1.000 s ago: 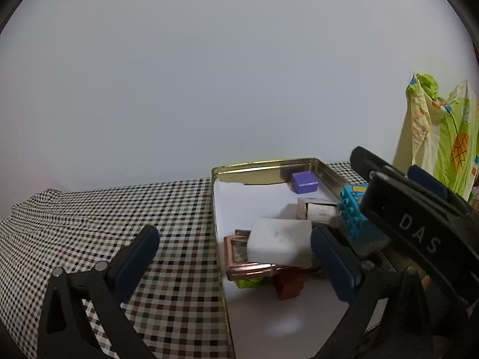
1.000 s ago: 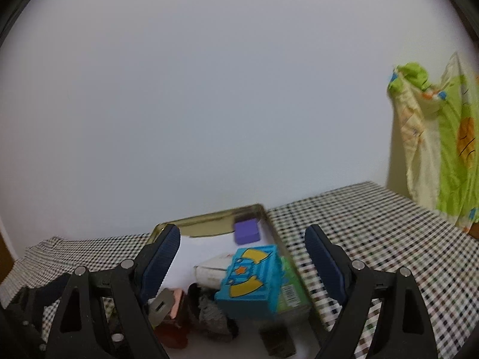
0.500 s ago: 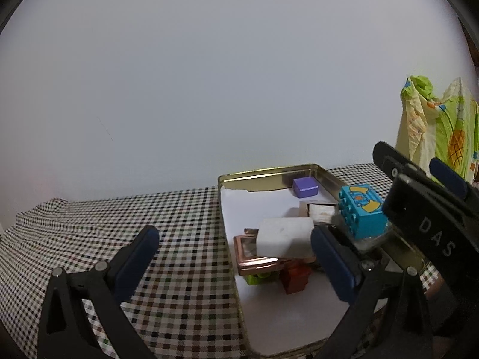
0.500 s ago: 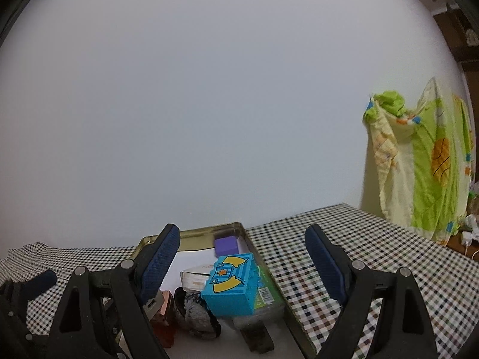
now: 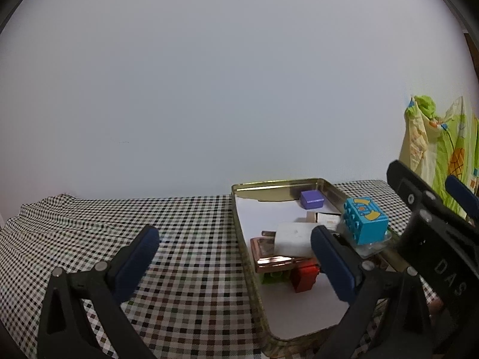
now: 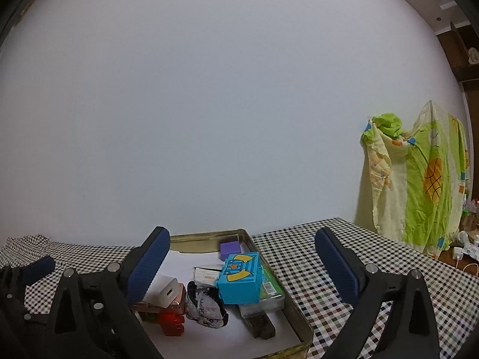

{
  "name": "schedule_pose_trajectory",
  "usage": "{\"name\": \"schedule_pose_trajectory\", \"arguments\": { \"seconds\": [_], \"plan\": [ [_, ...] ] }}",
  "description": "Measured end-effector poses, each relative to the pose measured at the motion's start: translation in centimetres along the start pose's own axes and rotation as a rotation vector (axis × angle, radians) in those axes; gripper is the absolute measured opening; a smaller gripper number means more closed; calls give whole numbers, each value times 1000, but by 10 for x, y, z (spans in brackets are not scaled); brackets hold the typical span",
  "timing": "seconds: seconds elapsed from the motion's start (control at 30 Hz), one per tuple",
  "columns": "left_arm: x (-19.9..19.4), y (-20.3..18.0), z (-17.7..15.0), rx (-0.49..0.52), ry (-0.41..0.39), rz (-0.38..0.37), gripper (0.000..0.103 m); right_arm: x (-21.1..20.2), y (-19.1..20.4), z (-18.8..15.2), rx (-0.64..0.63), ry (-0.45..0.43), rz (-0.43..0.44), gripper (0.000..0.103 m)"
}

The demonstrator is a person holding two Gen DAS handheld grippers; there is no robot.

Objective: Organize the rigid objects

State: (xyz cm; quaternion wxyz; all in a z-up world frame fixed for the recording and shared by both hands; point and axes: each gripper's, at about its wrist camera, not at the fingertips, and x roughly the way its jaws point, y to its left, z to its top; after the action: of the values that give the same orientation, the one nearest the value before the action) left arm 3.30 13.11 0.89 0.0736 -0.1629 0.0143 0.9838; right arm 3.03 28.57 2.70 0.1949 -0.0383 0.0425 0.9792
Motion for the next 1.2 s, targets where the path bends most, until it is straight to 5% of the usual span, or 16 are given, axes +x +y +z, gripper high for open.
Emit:
{"name": "schedule_pose_trajectory", "arguments": {
  "seconds": [1.2],
  "plan": [
    [-10,6,0,14,-24,1,103,-40,6,3,-22,-135,-36,102]
  ]
}}
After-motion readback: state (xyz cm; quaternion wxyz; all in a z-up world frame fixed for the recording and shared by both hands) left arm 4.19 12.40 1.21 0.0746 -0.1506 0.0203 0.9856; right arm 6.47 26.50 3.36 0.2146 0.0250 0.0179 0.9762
